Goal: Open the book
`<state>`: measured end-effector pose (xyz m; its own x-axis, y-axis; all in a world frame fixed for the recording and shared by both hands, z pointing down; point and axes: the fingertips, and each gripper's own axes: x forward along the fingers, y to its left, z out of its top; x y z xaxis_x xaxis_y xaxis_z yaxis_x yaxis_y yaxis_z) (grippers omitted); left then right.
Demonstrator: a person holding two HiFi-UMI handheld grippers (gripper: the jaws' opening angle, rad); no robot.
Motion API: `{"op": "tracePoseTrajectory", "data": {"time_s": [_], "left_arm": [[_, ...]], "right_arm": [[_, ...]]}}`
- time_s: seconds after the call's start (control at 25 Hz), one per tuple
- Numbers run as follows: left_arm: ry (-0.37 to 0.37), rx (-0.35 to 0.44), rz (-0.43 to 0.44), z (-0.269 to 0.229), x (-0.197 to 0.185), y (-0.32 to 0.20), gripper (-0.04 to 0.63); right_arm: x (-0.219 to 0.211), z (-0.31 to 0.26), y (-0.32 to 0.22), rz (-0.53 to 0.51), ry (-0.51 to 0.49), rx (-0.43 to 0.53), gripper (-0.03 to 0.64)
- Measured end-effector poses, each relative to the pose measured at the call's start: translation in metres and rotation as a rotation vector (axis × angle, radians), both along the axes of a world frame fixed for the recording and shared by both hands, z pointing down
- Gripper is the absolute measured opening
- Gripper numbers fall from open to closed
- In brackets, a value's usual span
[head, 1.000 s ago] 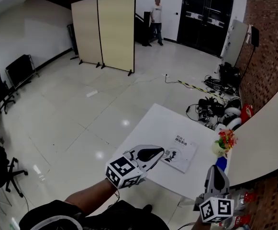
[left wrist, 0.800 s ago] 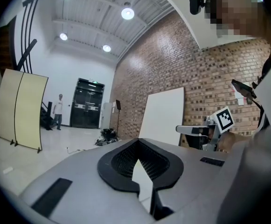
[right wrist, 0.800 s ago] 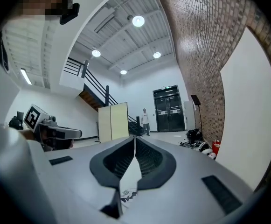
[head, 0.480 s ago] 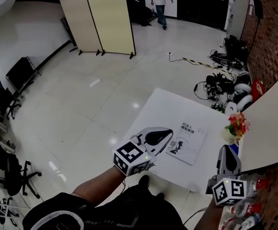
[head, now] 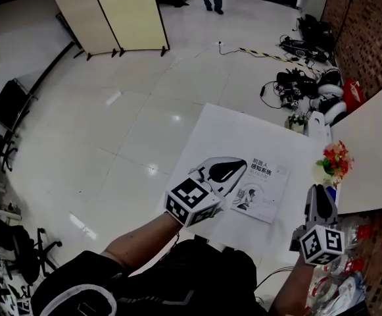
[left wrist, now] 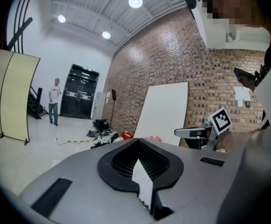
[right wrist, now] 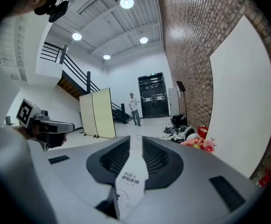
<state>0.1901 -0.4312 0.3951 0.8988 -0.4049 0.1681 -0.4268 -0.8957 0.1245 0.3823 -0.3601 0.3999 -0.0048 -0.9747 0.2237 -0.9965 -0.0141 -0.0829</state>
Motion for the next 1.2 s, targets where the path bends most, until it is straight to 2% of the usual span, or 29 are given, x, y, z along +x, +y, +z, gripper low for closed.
{"op": "tracePoseTrajectory", "data": {"time_s": [0.04,0.2,0.24,0.28,0.52,0.64,0.88,1.2], "left_arm": [[-0.009,-0.015,-0.003,0.010,0.003,-0.009,-0.004],[-0.051,-0.063,-0.029,0.050,0.017,-0.032,-0.003],[-0.064,-0.074,-0.040,0.062,0.020,-0.036,-0.003],[-0.077,-0.090,-0.050,0.074,0.023,-0.038,-0.004],[-0.201,-0.202,-0.080,0.163,0.036,-0.047,-0.003],[-0.225,-0.263,-0.091,0.196,0.037,-0.046,-0.003],[-0.287,-0.326,-0.081,0.241,0.038,-0.045,-0.003],[-0.297,-0.353,-0.080,0.251,0.028,-0.041,-0.004]], "right_arm": [[0.002,0.014,-0.008,-0.009,-0.012,-0.029,0.072],[0.011,0.086,-0.029,-0.049,-0.078,-0.172,0.089],[0.012,0.106,-0.031,-0.064,-0.098,-0.220,0.135],[0.013,0.125,-0.034,-0.077,-0.116,-0.264,0.147],[0.017,0.231,-0.036,-0.085,-0.211,-0.483,0.149],[0.017,0.269,-0.034,-0.085,-0.224,-0.569,0.149],[0.019,0.310,-0.034,-0.066,-0.266,-0.662,0.149],[0.018,0.318,-0.035,-0.031,-0.265,-0.717,0.135]]}}
